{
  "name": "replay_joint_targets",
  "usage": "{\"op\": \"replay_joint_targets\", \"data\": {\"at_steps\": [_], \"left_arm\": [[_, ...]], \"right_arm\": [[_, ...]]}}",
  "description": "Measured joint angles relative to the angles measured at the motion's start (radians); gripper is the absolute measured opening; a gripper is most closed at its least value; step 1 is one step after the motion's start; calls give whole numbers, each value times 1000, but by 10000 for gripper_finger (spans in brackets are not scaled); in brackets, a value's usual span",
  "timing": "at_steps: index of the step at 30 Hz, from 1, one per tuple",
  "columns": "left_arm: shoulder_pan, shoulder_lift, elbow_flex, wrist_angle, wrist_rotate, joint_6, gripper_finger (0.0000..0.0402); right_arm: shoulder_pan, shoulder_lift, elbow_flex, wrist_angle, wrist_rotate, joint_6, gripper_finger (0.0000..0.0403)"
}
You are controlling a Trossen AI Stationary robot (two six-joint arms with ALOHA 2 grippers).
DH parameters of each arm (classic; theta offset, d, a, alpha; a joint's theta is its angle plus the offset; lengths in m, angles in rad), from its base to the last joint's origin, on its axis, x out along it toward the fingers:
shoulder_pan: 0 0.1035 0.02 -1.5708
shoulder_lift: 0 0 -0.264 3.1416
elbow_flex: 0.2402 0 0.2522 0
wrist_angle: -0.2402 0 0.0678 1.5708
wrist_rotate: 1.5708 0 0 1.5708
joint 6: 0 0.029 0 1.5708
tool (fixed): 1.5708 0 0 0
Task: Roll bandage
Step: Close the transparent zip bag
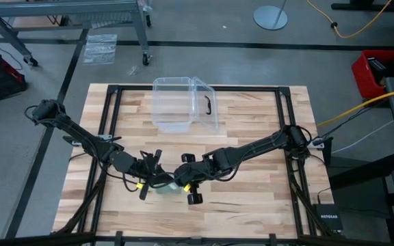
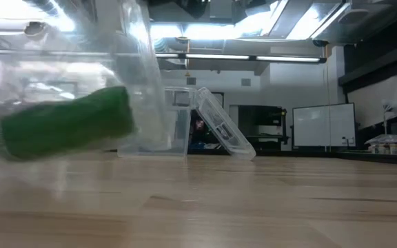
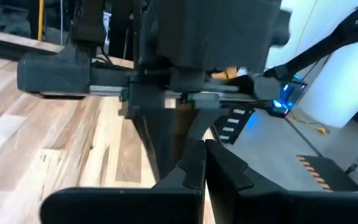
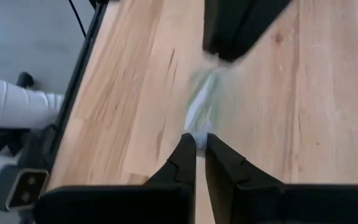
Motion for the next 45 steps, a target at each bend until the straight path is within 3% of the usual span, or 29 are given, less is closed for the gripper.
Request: {"op": "replay_joint_targets", "data": {"at_steps": [6, 19, 45], "left_arm": [[-1, 2, -1, -9, 3, -14, 28], [-1, 75, -1, -8, 6, -10, 145], [0, 83, -2, -40, 7, -83, 153]], "right_arm": [[1, 0, 0, -57, -3, -74, 19], [1, -1, 0, -41, -61, -133, 19], [0, -2, 0, 72, -18, -132, 19]]}}
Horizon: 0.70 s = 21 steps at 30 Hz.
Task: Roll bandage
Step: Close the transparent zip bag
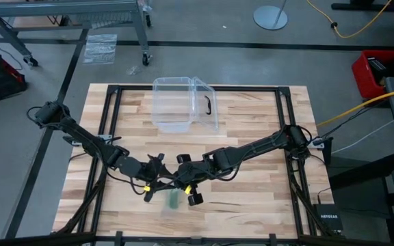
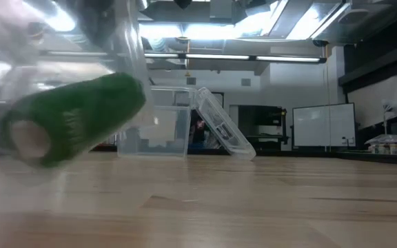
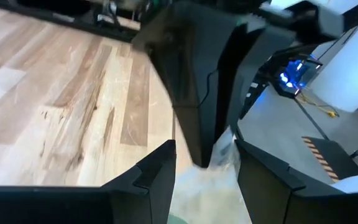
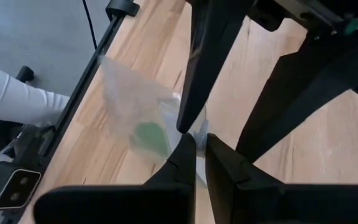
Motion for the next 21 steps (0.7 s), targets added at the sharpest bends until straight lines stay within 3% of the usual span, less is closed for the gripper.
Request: {"op": "replay_joint_targets", "data": {"at_steps": [5, 17, 21], "left_arm": [[0, 0, 0, -50, 0, -28, 142], [-1, 0, 0, -54, 6, 22, 18], [0, 0, 0, -54, 1, 14, 5]], "right_arm": [[0, 0, 0, -3, -7, 4, 19], [-1, 0, 0, -13, -35, 16, 19], [-1, -1, 2, -46, -42, 16, 19]]}}
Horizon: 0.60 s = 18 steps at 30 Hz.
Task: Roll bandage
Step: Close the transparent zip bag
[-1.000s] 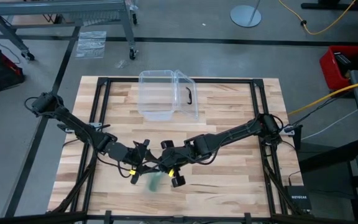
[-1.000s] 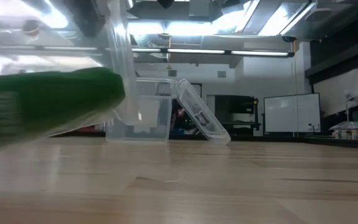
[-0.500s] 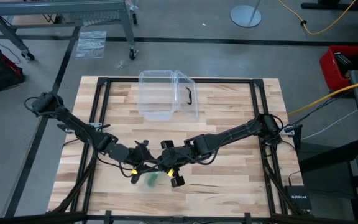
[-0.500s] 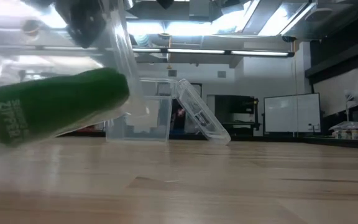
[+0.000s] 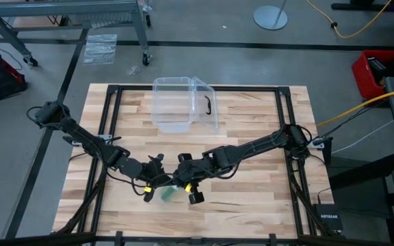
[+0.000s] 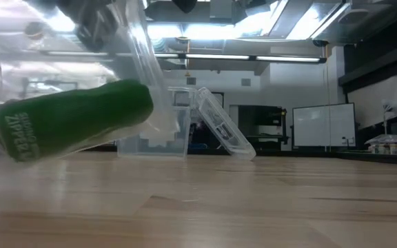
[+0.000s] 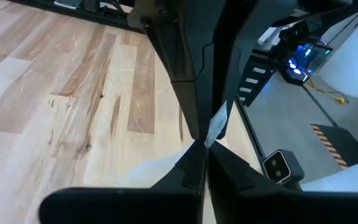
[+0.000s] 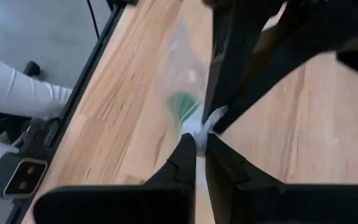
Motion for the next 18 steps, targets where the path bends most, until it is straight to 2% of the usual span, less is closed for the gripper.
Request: {"op": "replay_joint_targets", "data": {"at_steps": [7, 18], "left_arm": [[0, -1, -2, 76, 13, 20, 0], [-28, -16, -2, 107, 26, 24, 0]], "right_arm": [[2, -4, 2, -13, -10, 17, 19], [1, -2, 0, -51, -8, 44, 19]]}}
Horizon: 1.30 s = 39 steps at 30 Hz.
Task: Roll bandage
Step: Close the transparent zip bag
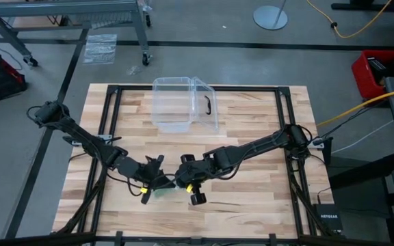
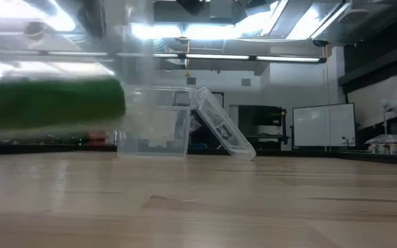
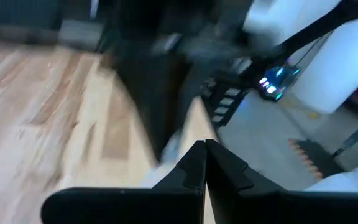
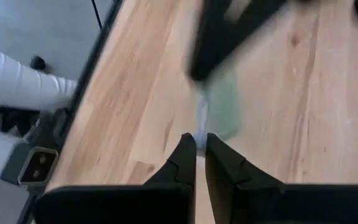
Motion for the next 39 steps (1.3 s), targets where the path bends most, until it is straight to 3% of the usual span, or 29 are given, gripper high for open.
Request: {"op": "replay_joint_targets", "data": {"at_steps": [8, 15, 23, 31, 39], "left_arm": [[-19, -22, 2, 83, 3, 78, 0], [-1, -32, 2, 32, 3, 128, 12], [75, -10, 2, -138, 2, 125, 74], [85, 23, 2, -78, 3, 110, 135], [67, 23, 2, -2, 14, 90, 150]], "right_arm": [[0, 3, -2, -33, 5, 0, 19], [0, 3, -2, -171, 5, -28, 19], [0, 3, -2, -174, 43, -33, 19], [0, 3, -2, -104, 129, -31, 19], [0, 3, -2, -73, 156, -11, 19]]}}
